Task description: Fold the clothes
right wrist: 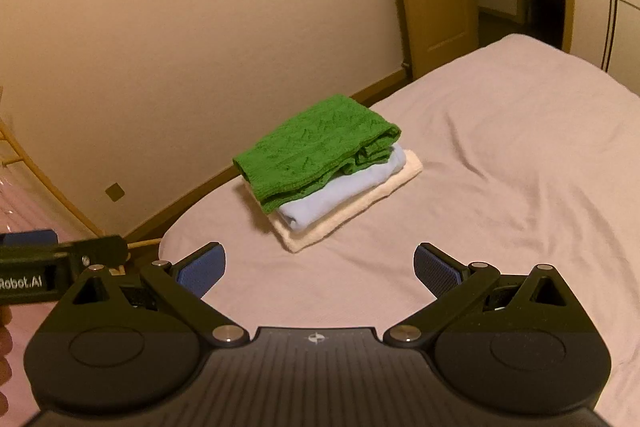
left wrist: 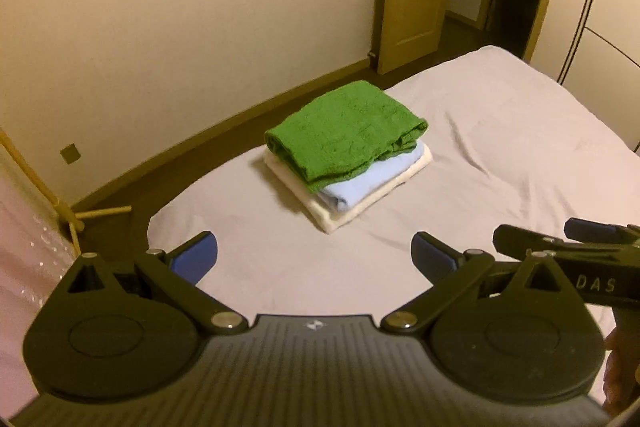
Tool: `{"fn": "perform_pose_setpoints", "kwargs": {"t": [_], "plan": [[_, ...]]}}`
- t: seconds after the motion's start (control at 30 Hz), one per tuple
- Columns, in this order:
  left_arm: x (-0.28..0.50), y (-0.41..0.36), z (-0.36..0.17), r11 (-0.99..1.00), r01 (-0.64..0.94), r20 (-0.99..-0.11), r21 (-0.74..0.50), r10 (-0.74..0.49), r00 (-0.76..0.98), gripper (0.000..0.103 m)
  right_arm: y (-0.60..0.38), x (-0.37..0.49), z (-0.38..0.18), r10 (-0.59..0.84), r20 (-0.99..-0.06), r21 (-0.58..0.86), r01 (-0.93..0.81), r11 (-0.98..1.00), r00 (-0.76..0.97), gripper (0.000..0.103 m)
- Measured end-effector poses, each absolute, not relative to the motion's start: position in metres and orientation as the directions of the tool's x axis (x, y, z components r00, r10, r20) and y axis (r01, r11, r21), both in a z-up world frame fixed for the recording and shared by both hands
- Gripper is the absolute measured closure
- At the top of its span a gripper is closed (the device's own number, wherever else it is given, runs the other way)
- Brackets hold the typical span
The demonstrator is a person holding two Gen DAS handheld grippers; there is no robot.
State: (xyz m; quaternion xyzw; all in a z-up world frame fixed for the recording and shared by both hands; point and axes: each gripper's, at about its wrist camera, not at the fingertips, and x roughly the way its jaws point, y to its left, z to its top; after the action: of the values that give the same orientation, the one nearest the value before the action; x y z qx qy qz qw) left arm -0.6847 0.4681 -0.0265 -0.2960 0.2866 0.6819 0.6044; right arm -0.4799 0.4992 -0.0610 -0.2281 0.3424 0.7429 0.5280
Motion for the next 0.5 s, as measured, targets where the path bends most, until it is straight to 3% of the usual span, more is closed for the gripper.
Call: {"fn": "perform_pose_setpoints", "kwargs": {"t": [0.5], "plan": [[-0.679, 0.503, -0.062, -0.086, -0.993, -0.801, 0.079, 0.587, -0.114, 0.001, 0.539, -0.483, -0.084, 0.569, -0.755, 0.242, -0.945, -0.220, -0.326, 0.000]]}}
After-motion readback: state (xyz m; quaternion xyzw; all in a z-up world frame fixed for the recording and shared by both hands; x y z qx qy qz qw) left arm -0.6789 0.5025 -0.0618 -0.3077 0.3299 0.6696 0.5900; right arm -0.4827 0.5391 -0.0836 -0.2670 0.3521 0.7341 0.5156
